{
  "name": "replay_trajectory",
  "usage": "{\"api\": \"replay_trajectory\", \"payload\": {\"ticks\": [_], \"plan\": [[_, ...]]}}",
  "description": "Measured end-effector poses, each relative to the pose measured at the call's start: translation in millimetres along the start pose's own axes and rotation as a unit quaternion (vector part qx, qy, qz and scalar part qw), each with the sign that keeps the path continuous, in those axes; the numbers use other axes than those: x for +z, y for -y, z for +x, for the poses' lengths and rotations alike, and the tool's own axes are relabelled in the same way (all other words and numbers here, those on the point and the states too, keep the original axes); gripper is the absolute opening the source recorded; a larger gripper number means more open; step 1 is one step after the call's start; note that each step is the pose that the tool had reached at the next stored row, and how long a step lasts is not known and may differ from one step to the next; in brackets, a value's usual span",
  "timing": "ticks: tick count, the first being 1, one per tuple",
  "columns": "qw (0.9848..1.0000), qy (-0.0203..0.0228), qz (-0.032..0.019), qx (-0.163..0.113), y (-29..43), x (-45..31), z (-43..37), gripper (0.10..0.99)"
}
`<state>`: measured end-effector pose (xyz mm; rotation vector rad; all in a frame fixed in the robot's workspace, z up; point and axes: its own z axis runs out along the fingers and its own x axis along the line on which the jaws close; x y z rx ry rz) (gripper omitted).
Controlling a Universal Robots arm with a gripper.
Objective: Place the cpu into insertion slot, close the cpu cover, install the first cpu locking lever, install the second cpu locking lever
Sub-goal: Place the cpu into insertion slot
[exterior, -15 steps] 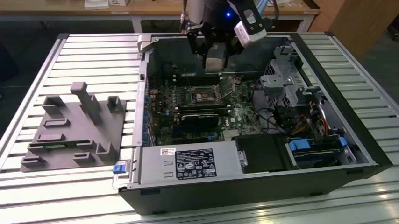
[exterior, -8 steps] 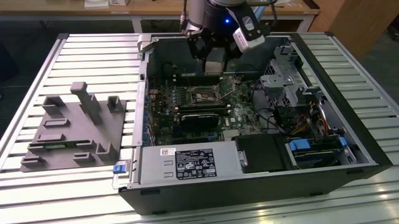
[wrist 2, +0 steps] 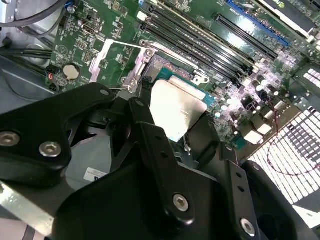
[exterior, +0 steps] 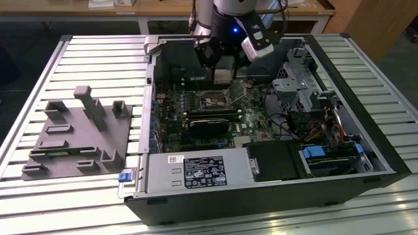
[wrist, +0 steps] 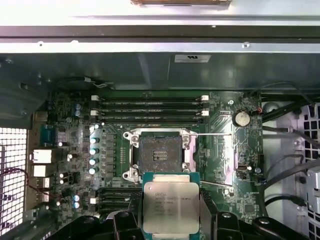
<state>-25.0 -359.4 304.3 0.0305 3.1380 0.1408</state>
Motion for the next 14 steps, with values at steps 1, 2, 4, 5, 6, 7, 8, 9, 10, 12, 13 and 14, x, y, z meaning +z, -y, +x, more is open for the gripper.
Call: {"api": "replay_trajectory", "payload": {"ticks": [1, 2, 4, 5, 6, 7, 8, 9, 10, 12, 13, 14], "plan": [[1.0000, 0.0012, 0.0000, -0.001, 0.1, 1.8, 1.2, 0.541], [1.0000, 0.0023, 0.0000, -0.002, 0.2, 3.4, 2.2, 0.541], [1.0000, 0.0045, -0.0001, -0.005, 0.3, 6.5, 3.9, 0.541], [1.0000, 0.0054, -0.0001, -0.007, 0.2, 8.2, 4.6, 0.541], [0.9999, 0.0061, -0.0001, -0.008, 0.2, 9.9, 5.2, 0.541], [0.9999, 0.0067, -0.0002, -0.010, 0.0, 11.7, 5.7, 0.541], [0.9999, 0.0071, -0.0002, -0.012, -0.2, 13.6, 6.0, 0.541], [0.9999, 0.0074, -0.0002, -0.013, -0.8, 15.5, 6.3, 0.541], [0.9999, 0.0075, -0.0001, -0.015, -1.6, 17.3, 6.5, 0.541], [0.9998, 0.0075, -0.0001, -0.017, -4.0, 21.2, 6.9, 0.541], [0.9998, 0.0075, -0.0002, -0.018, -5.3, 23.2, 7.0, 0.541], [0.9998, 0.0074, 0.0000, -0.019, -6.3, 25.0, 7.1, 0.541]]}}
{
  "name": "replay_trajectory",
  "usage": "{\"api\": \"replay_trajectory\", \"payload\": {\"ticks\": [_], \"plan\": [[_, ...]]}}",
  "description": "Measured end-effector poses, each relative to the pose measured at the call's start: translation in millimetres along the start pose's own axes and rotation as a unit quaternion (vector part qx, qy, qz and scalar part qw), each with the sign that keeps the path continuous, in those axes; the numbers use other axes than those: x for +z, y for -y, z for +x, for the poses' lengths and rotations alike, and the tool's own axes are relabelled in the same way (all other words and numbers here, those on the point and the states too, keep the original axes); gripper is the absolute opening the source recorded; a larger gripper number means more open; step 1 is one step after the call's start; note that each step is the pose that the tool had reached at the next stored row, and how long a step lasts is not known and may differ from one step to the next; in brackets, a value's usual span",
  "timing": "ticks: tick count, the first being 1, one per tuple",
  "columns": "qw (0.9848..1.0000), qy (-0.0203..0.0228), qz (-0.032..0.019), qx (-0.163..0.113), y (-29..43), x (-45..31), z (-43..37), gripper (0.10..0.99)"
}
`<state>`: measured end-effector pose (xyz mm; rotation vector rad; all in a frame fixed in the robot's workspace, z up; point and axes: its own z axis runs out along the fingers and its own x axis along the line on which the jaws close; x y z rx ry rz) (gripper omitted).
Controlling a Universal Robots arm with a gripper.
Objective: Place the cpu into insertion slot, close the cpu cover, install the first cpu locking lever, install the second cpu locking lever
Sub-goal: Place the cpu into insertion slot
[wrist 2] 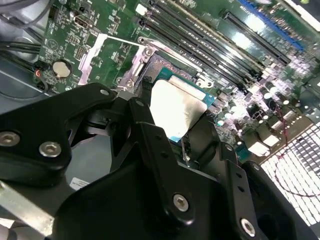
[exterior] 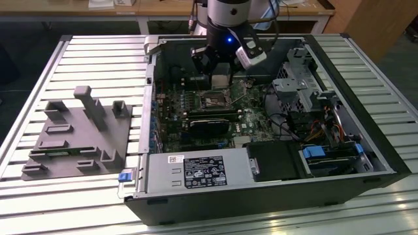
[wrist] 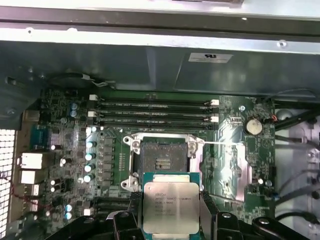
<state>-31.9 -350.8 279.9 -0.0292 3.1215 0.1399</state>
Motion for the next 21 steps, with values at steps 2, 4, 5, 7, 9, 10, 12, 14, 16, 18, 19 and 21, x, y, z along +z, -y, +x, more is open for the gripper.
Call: {"api": "replay_trajectory", "payload": {"ticks": [2, 4, 5, 7, 9, 10, 12, 14, 16, 18, 19, 21], "plan": [[1.0000, -0.0002, 0.0004, -0.002, -2.0, 3.6, 0.1, 0.541], [1.0000, -0.0002, 0.0006, -0.003, -3.4, 7.4, 0.2, 0.541], [1.0000, -0.0003, 0.0009, -0.003, -3.9, 9.4, 0.2, 0.541], [1.0000, -0.0004, 0.0016, -0.004, -4.1, 13.0, 0.3, 0.541], [1.0000, -0.0005, 0.0025, -0.004, -4.0, 16.6, 0.4, 0.541], [1.0000, -0.0005, 0.0028, -0.005, -4.0, 18.4, 0.4, 0.541], [1.0000, -0.0005, 0.0034, -0.005, -3.8, 22.1, 0.4, 0.541], [1.0000, -0.0006, 0.0036, -0.005, -3.8, 23.8, 0.5, 0.541], [1.0000, -0.0006, 0.0038, -0.005, -3.7, 23.8, 0.5, 0.541], [1.0000, -0.0005, 0.0036, -0.005, -3.7, 24.0, 0.5, 0.541], [1.0000, -0.0005, 0.0036, -0.005, -3.7, 24.0, 0.5, 0.541], [1.0000, -0.0001, 0.0037, 0.000, -3.7, 24.0, 0.5, 0.541]]}}
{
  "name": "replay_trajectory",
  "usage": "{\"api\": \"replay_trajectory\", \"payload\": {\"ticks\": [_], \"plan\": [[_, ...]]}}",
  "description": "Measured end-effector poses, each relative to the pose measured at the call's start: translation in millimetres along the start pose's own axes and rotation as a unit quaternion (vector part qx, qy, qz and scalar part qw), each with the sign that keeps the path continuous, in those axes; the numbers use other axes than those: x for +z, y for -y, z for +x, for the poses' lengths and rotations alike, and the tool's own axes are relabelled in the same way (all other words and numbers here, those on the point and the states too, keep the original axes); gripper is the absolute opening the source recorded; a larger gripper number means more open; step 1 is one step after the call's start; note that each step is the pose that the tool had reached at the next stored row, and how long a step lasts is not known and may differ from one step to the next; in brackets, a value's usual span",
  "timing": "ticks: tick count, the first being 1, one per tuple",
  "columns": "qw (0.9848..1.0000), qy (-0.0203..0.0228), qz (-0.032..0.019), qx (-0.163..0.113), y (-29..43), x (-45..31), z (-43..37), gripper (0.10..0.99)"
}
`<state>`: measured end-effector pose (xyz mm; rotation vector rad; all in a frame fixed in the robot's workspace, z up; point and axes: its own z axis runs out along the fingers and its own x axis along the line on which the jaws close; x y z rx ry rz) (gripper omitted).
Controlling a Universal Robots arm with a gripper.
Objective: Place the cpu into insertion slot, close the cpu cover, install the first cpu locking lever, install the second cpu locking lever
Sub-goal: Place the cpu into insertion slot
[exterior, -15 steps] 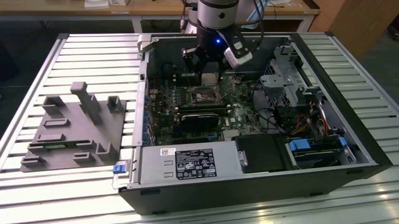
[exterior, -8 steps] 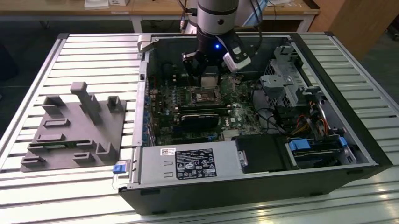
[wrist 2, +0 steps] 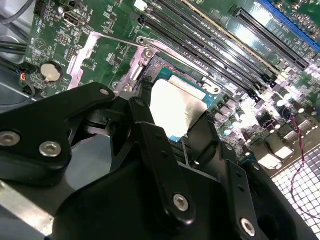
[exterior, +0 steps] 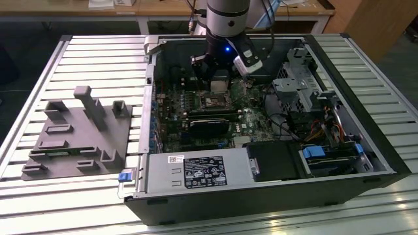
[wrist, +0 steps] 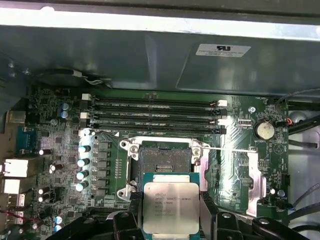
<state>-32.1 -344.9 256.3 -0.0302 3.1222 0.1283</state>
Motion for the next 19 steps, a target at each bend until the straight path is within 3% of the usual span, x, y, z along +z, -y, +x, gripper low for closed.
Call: {"api": "replay_trajectory", "payload": {"ticks": [9, 14, 19], "plan": [[0.9989, 0.0039, 0.0008, 0.047, 0.0, 0.5, 0.0, 0.541], [0.9967, 0.0066, 0.0014, 0.081, 0.1, 0.7, 0.0, 0.541], [0.9936, 0.0092, 0.0019, 0.112, 0.1, 1.0, 0.0, 0.541]]}}
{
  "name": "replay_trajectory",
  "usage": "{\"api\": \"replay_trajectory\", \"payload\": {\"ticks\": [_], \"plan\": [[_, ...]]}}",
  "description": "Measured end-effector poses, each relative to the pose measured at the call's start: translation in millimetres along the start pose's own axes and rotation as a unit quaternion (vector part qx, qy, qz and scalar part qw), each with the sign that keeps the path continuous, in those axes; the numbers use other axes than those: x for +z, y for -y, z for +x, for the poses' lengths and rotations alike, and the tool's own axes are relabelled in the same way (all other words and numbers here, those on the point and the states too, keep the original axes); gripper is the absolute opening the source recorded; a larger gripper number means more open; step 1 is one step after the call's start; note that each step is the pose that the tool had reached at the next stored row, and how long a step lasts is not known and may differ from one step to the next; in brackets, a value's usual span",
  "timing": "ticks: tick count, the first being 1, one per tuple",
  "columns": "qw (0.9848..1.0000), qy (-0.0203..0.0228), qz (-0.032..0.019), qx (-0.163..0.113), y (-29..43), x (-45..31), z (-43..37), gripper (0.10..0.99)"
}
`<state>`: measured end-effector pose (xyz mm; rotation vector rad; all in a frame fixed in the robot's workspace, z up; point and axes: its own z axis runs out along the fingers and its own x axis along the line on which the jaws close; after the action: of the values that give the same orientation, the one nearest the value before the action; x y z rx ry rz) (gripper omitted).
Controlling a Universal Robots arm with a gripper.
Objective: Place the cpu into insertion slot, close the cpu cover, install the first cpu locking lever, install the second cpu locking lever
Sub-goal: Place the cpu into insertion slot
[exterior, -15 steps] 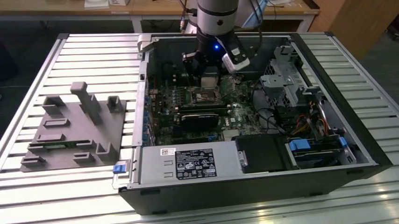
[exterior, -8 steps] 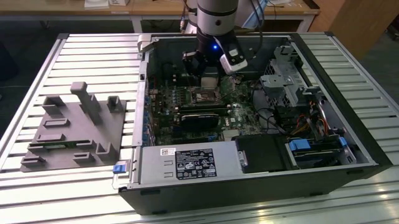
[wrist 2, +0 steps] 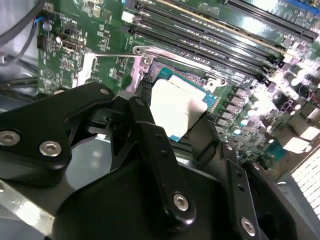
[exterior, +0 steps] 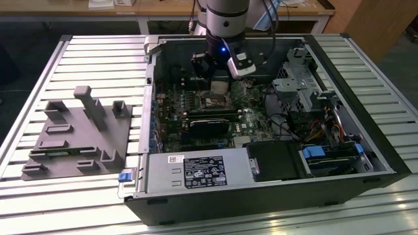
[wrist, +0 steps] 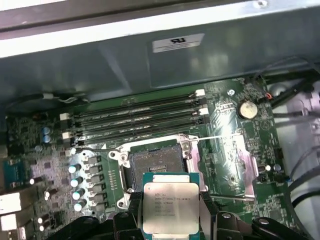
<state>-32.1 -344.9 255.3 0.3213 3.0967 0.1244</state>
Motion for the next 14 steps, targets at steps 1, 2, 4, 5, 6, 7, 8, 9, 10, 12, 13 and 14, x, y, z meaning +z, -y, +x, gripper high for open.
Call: {"api": "replay_trajectory", "payload": {"ticks": [1, 2, 4, 5, 6, 7, 8, 9, 10, 12, 13, 14], "plan": [[1.0000, 0.0005, 0.0001, 0.006, 0.0, 0.0, 0.0, 0.541], [0.9999, 0.0010, 0.0002, 0.013, 0.0, 0.1, 0.0, 0.541], [0.9997, 0.0020, 0.0004, 0.025, 0.0, 0.1, 0.0, 0.541], [0.9995, 0.0025, 0.0005, 0.031, 0.0, 0.2, 0.0, 0.541], [0.9993, 0.0030, 0.0006, 0.036, 0.0, 0.2, 0.0, 0.541], [0.9991, 0.0035, 0.0007, 0.042, 0.0, 0.2, 0.0, 0.541], [0.9988, 0.0039, 0.0008, 0.048, 0.0, 0.3, 0.0, 0.541], [0.9986, 0.0044, 0.0009, 0.054, 0.0, 0.3, 0.0, 0.541], [0.9982, 0.0049, 0.0011, 0.059, 0.0, 0.3, 0.0, 0.541], [0.9975, 0.0058, 0.0012, 0.071, 0.0, 0.3, 0.0, 0.541], [0.9970, 0.0063, 0.0013, 0.077, 0.0, 0.4, 0.0, 0.541], [0.9966, 0.0068, 0.0014, 0.082, 0.0, 0.4, 0.0, 0.541]]}}
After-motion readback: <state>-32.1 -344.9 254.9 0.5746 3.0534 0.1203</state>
